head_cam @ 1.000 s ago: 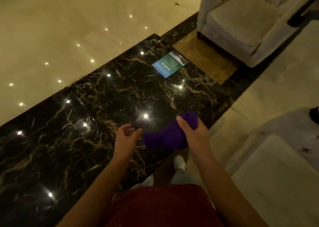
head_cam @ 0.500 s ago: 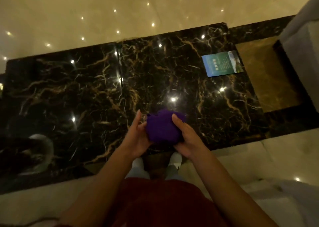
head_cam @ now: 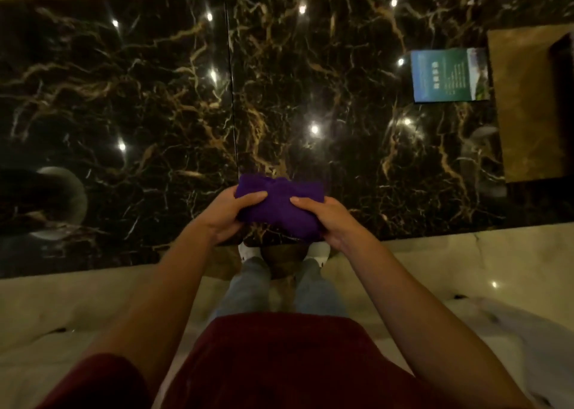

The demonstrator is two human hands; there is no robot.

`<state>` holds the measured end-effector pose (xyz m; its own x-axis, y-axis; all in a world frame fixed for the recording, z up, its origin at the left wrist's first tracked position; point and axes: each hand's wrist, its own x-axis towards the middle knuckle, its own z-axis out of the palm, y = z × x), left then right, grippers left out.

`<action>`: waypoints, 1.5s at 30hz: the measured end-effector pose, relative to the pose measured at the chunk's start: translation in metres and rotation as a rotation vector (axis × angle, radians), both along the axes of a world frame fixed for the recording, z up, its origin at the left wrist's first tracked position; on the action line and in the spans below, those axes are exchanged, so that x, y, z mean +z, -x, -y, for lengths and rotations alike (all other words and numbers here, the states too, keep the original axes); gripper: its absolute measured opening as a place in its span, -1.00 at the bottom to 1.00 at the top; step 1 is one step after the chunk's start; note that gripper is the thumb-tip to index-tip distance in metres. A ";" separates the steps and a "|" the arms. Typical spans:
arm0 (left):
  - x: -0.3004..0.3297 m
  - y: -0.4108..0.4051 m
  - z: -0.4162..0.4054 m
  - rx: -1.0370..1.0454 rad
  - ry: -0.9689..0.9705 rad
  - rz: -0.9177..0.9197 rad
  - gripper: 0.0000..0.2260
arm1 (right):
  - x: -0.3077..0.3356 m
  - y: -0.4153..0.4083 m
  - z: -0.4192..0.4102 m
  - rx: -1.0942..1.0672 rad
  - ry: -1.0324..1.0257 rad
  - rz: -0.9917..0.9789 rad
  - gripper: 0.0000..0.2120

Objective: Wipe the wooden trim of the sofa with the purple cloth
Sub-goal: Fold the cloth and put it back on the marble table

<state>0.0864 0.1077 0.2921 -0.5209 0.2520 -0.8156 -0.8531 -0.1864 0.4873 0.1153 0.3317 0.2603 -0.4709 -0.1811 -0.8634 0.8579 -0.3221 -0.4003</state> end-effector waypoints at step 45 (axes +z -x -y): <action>-0.346 -0.073 0.078 -1.534 1.159 -0.832 -0.28 | -0.311 -0.006 0.050 1.476 -1.175 -0.725 -0.33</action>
<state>0.1594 0.0293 -0.0535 -0.6778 0.4011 -0.6162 0.4424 0.8919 0.0939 0.1215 0.2821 -0.0503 -0.7639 -0.2778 -0.5824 -0.2150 0.9606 -0.1761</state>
